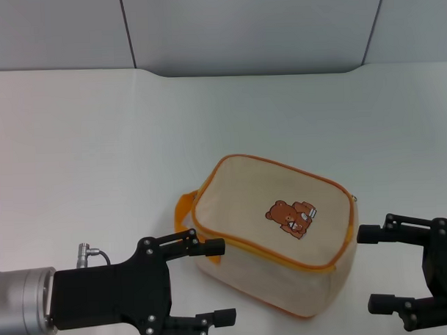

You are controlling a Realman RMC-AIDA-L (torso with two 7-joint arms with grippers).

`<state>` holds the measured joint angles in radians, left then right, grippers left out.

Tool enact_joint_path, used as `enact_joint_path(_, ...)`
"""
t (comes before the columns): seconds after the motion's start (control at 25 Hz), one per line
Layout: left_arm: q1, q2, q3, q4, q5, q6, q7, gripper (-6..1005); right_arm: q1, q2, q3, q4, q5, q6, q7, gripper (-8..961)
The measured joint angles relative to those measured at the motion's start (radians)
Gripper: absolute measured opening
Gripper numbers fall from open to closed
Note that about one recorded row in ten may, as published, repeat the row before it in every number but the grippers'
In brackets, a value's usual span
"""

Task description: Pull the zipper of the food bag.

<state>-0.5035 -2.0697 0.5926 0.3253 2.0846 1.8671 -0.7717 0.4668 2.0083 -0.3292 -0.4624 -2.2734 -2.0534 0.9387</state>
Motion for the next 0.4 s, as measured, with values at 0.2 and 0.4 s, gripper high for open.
enact_joint_path(0.2,0.010,0.000,-0.003,0.008,-0.003,0.001,0.000,832,0.007,0.001,-0.002,-0.001,0.000,-0.003,0.001,845)
enact_joint_path(0.4,0.018,0.000,-0.009,0.009,-0.013,0.002,0.002,832,0.011,0.002,-0.010,-0.002,0.003,0.000,0.002,845)
